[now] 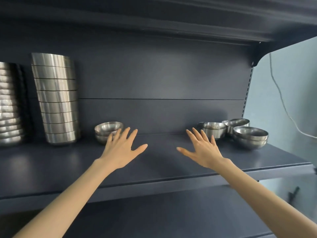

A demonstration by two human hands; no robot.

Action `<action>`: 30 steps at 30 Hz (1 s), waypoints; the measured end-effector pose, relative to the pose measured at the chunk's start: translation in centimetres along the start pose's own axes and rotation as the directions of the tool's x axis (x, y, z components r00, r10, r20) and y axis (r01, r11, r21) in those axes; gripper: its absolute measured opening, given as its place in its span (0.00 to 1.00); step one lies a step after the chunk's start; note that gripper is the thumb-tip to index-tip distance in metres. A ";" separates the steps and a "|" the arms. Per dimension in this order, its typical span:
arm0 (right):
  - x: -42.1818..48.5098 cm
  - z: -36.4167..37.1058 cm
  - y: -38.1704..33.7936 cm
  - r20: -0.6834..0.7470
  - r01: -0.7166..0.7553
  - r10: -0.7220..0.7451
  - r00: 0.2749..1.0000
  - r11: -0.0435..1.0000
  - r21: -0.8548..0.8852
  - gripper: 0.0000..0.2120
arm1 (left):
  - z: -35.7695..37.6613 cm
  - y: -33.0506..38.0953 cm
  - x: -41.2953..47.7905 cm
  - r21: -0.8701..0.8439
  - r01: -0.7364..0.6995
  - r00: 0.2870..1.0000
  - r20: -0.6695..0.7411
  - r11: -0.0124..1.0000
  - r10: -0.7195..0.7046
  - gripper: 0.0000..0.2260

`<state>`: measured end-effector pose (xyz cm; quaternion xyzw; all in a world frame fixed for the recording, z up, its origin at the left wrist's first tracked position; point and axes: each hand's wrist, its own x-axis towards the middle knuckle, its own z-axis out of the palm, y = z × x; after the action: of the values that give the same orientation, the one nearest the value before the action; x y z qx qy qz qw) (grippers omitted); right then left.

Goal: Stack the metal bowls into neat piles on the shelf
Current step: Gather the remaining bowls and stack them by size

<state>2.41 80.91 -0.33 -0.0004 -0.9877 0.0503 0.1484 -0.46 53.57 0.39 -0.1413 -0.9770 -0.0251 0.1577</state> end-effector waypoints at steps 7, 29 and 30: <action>0.1 0.5 5.8 -0.060 -0.141 0.143 0.988 0.989 0.032 0.42 | 0.6 5.5 4.2 -0.081 -0.148 0.987 0.045 0.986 0.152 0.34; -0.5 -1.1 22.1 -0.243 -0.405 0.449 0.860 0.890 0.210 0.43 | 4.3 25.6 14.0 -0.360 -0.547 0.816 -0.028 0.756 0.577 0.32; -0.3 -1.1 23.0 -0.233 -0.406 0.449 0.862 0.889 0.213 0.44 | 4.4 26.6 14.5 -0.373 -0.544 0.816 -0.029 0.751 0.577 0.32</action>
<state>2.66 103.92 -1.66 -0.2153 -0.9252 0.1588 0.2691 -7.42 83.35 0.89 -0.4553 -0.8732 -0.1513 0.0860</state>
